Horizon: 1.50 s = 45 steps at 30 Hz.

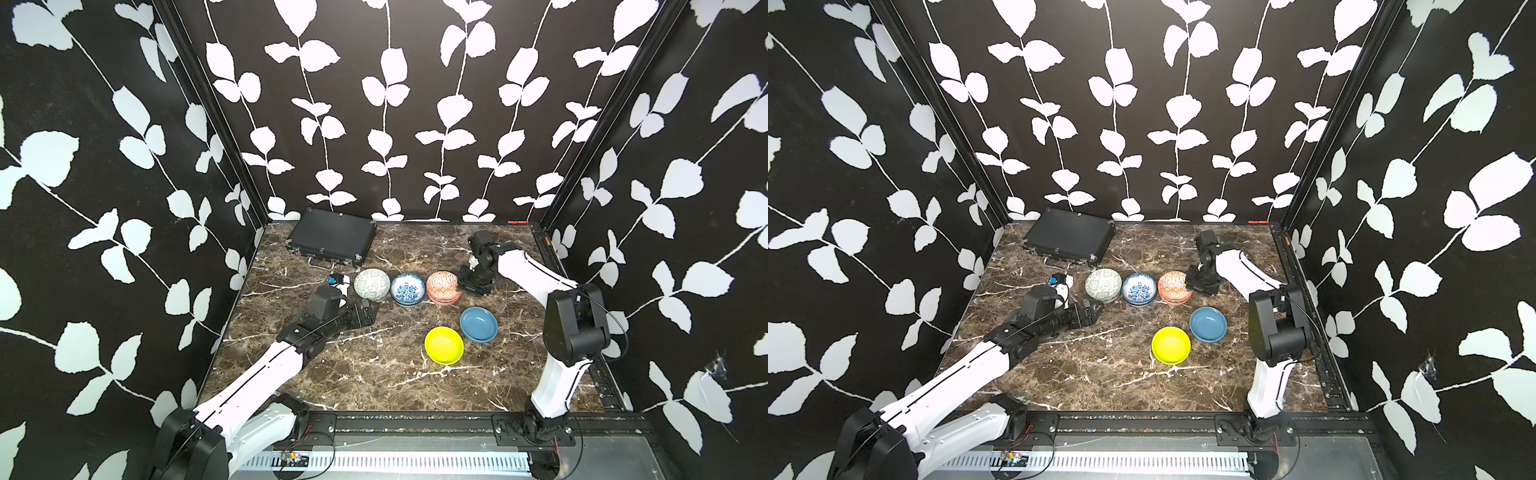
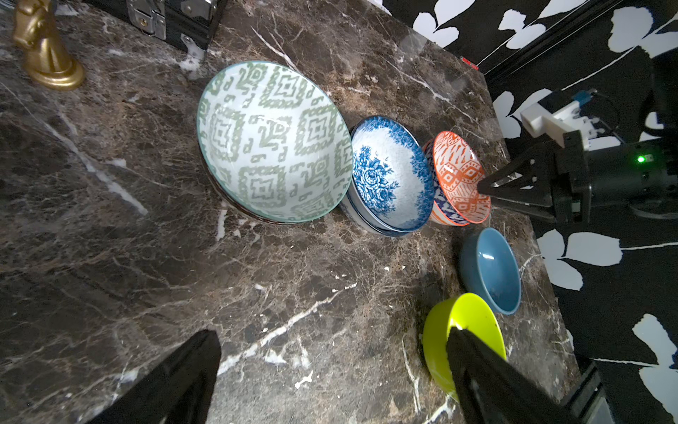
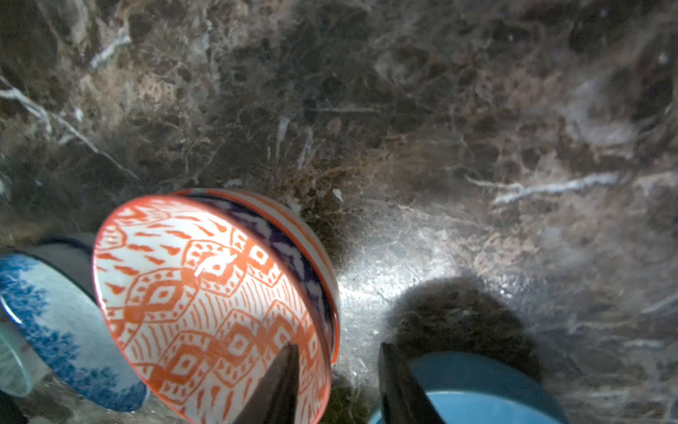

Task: Stack the bowls
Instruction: Place the bowl on the bowl, then move the bowl to the center of the board.

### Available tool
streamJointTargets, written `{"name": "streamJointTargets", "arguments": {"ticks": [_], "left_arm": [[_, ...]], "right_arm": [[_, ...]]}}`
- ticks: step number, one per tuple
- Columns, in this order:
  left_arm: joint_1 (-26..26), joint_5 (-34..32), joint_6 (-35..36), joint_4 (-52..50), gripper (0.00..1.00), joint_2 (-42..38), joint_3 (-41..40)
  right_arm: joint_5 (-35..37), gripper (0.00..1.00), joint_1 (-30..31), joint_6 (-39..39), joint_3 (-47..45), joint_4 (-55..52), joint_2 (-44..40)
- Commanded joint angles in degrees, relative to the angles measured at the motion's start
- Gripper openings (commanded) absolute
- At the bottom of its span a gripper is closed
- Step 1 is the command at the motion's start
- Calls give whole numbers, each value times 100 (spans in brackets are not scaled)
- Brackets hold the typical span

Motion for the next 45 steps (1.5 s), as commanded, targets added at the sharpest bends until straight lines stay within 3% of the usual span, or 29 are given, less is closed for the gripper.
{"name": "streamJointTargets", "arguments": {"ticks": [1, 7, 12, 22, 27, 33, 41, 45], "left_arm": [[34, -11, -18, 100, 99, -98, -89], [35, -2, -34, 85, 99, -130, -98], [37, -27, -65, 70, 99, -237, -148], [36, -57, -248, 82, 99, -470, -283], [36, -63, -259, -48, 99, -619, -306], [32, -119, -305, -201, 99, -836, -356], [36, -301, -350, -313, 99, -1268, -491], [32, -582, -391, -497, 99, -1643, -585]], "right_arm": [[128, 44, 8, -10, 31, -212, -386], [119, 45, 8, 20, -198, -376, -1026], [22, 47, 91, 69, -1222, -303, -2024], [330, 57, 1198, 806, -3003, -126, -3405], [499, 60, 1703, 1214, -3414, 214, -3341], [714, 56, 2080, 1544, -3277, 534, -2972], [828, 45, 2309, 1687, -3247, 733, -2548], [798, 35, 2384, 1700, -3182, 808, -2376]]}}
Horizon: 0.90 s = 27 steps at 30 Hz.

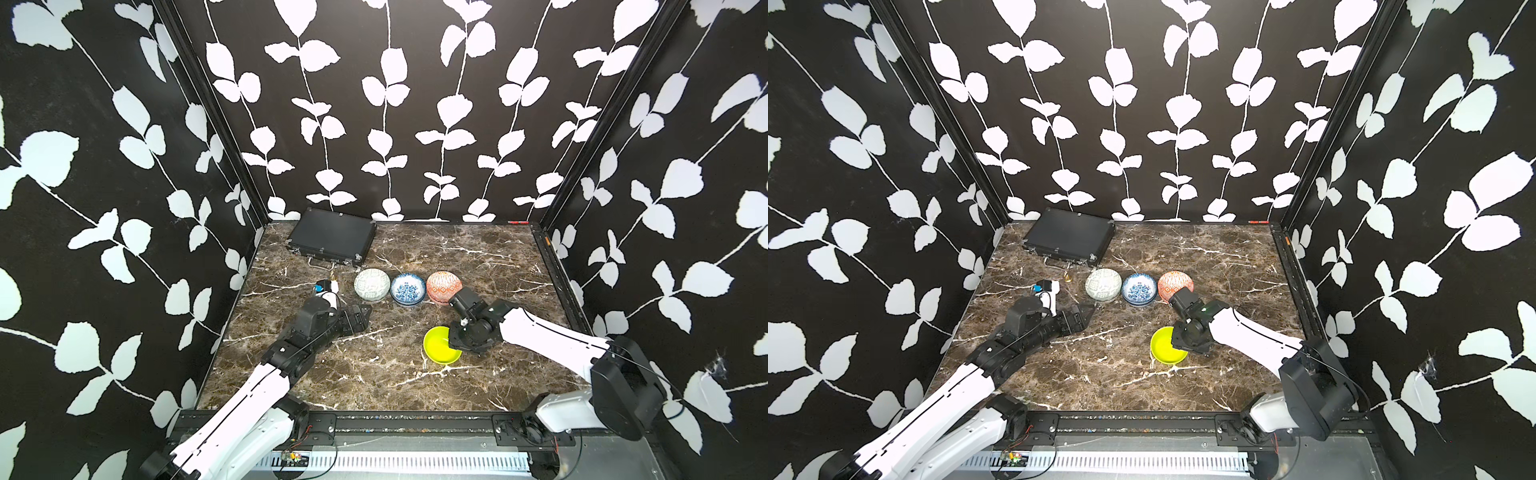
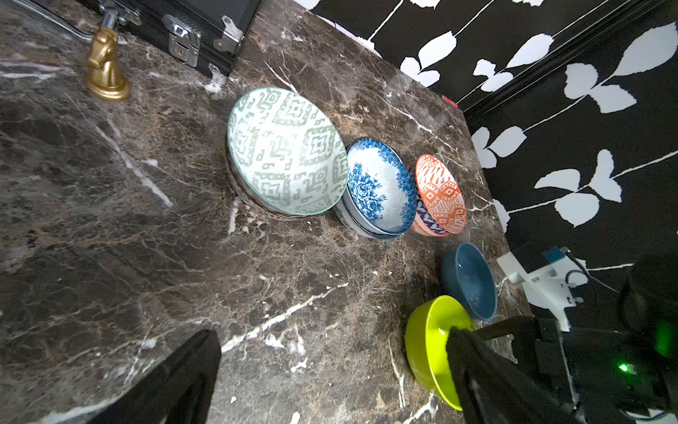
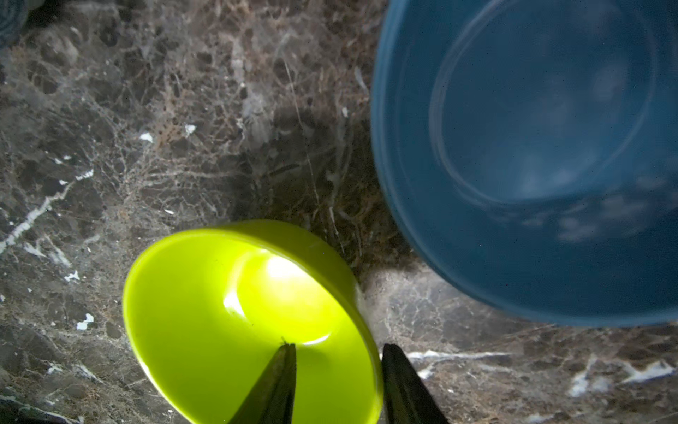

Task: Stack the bowls
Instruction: Move the bowl to the center of the board.

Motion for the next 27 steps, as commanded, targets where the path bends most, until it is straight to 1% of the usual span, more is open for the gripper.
{"name": "streamJointTargets", "arguments": {"ticks": [1, 4, 7, 12, 15, 19, 27], "left_arm": [[36, -313, -54, -211, 99, -391, -182], [35, -425, -93, -270, 99, -652, -261], [35, -468, -98, -298, 99, -737, -283], [33, -482, -100, -297, 99, -736, -287], [28, -468, -93, -290, 99, -736, -286], [31, -463, -80, -278, 99, -719, -283], [35, -415, -53, -175, 99, -570, -270]], "right_arm": [[120, 31, 112, 89, 142, 109, 172], [135, 21, 191, 93, 278, 91, 331], [134, 15, 249, 117, 437, 110, 486], [186, 7, 301, 69, 1002, -11, 878], [145, 4, 304, 26, 1265, 19, 1114], [126, 3, 305, -36, 1550, -21, 1445], [55, 4, 367, -40, 1626, 93, 1665]]}}
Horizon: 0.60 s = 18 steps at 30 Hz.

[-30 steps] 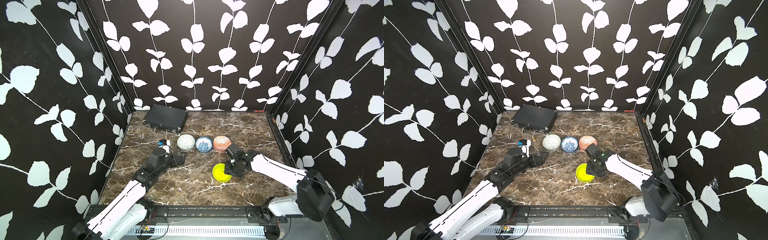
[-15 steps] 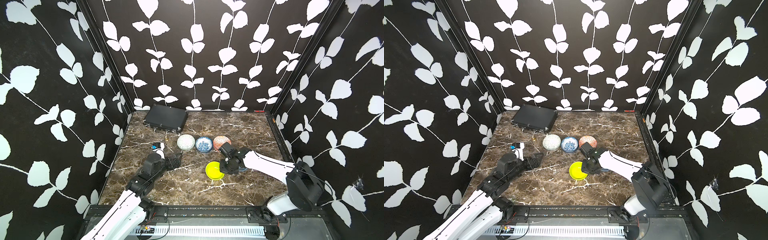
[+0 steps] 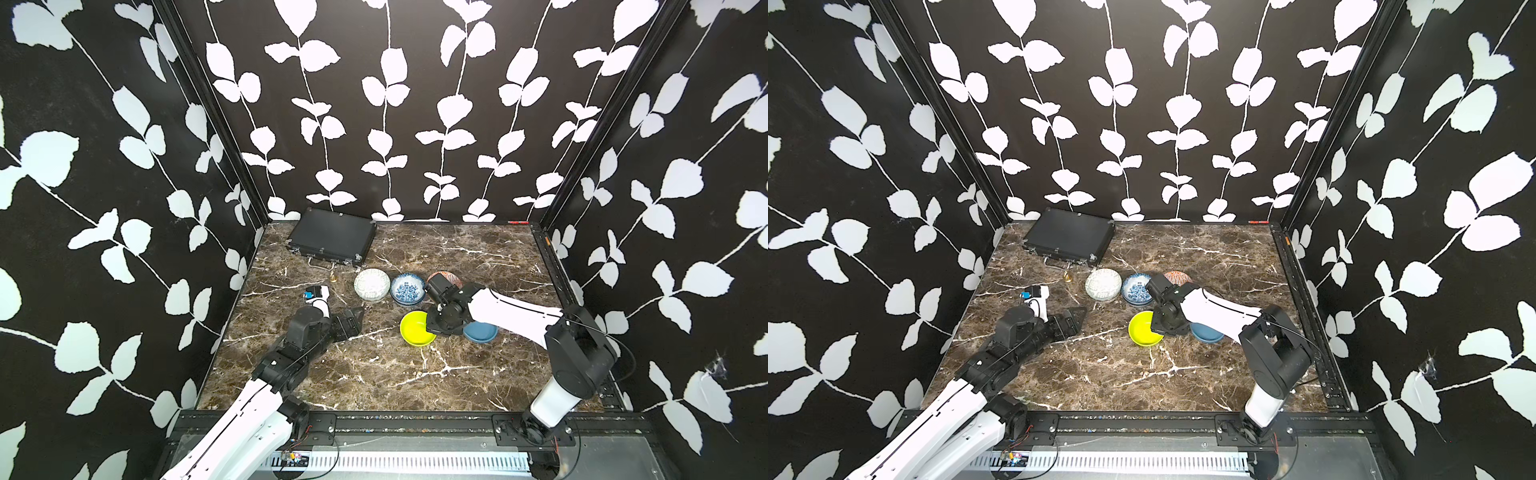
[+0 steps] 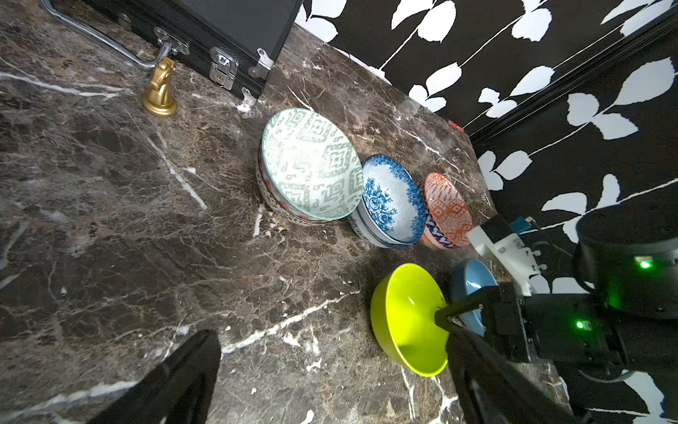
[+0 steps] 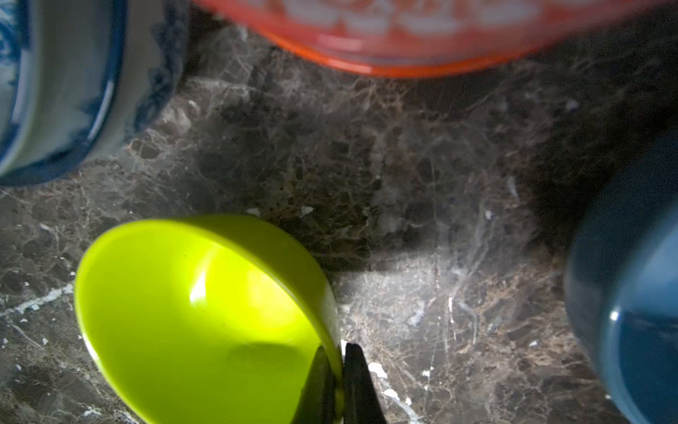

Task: Stack the bowls
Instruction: Move the bowl to the center of the board.

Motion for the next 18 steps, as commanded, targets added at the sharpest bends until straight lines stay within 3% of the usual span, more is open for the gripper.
{"name": "streamJointTargets", "arguments": {"ticks": [1, 6, 9, 18], "left_arm": [[32, 15, 37, 85, 99, 67, -37], [38, 29, 52, 113, 99, 139, -24], [37, 40, 62, 137, 99, 167, -21], [36, 115, 76, 166, 99, 321, 32]], "right_arm": [[-20, 5, 67, -45, 143, 22, 105], [-29, 25, 114, -70, 237, -34, 146], [47, 43, 144, -63, 263, -139, 51], [695, 56, 100, -126, 157, -825, -1229]]}}
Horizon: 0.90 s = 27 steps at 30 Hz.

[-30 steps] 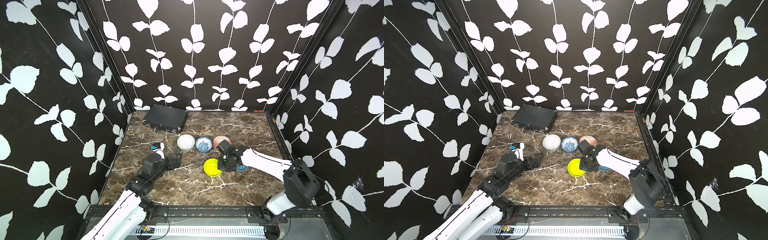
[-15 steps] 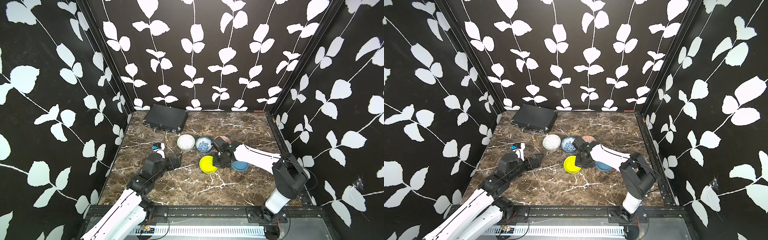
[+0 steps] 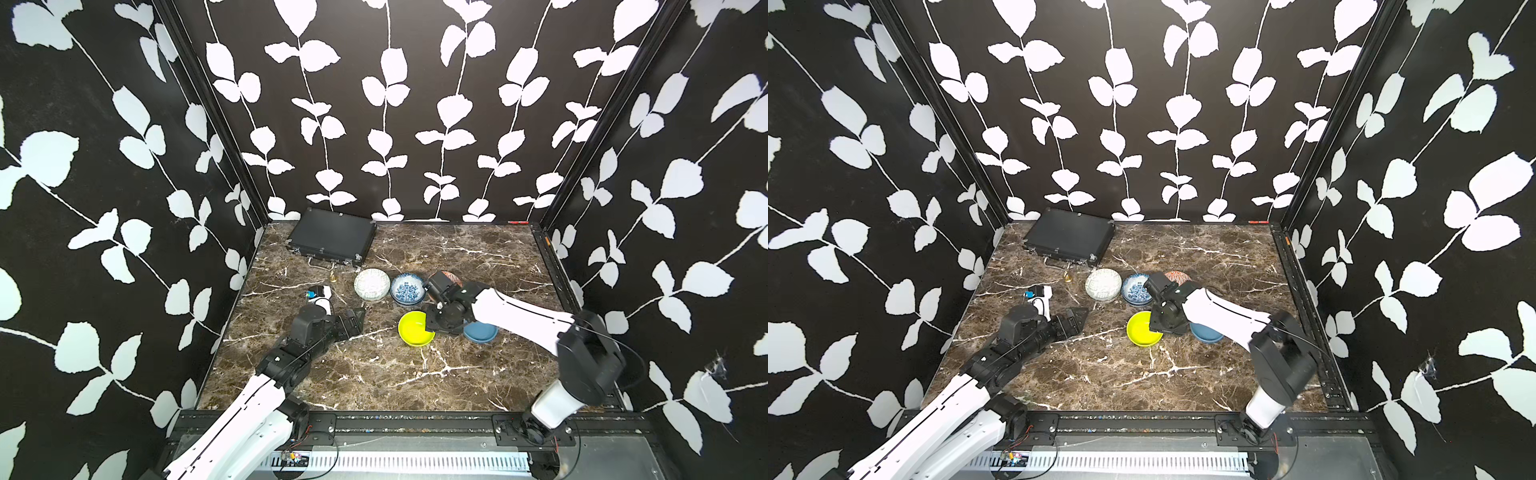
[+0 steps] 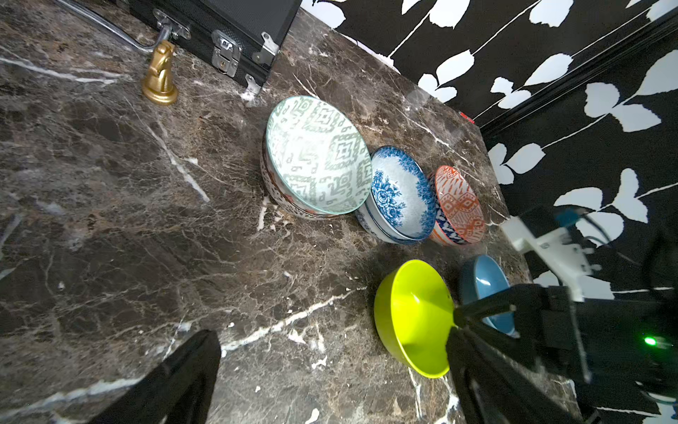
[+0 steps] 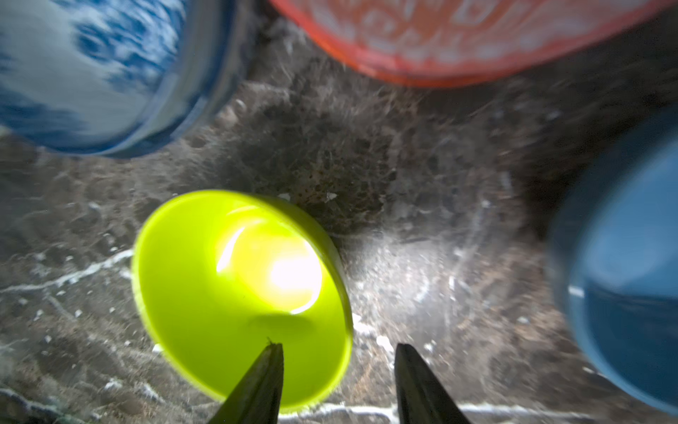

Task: Stack the bowls
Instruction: Move the bowl to the center of the board, then pick up the bowl from the center of the board.

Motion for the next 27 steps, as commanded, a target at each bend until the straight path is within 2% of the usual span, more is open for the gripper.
{"name": "streamJointTargets", "arguments": {"ticks": [1, 5, 12, 17, 27], "left_arm": [[33, 99, 79, 107, 99, 91, 52], [41, 112, 68, 119, 99, 161, 73], [37, 180, 57, 171, 99, 315, 117], [41, 251, 80, 199, 99, 514, 192], [39, 264, 98, 216, 99, 610, 222]], "right_arm": [[483, 56, -64, -84, -74, -517, -746], [469, 58, -558, -224, -578, -763, -1469], [155, 67, -1819, -757, -1617, -906, -2527], [-146, 67, -2279, -1023, -1950, -737, -2519], [-94, 61, -2569, -1167, -1994, -399, -1955]]}}
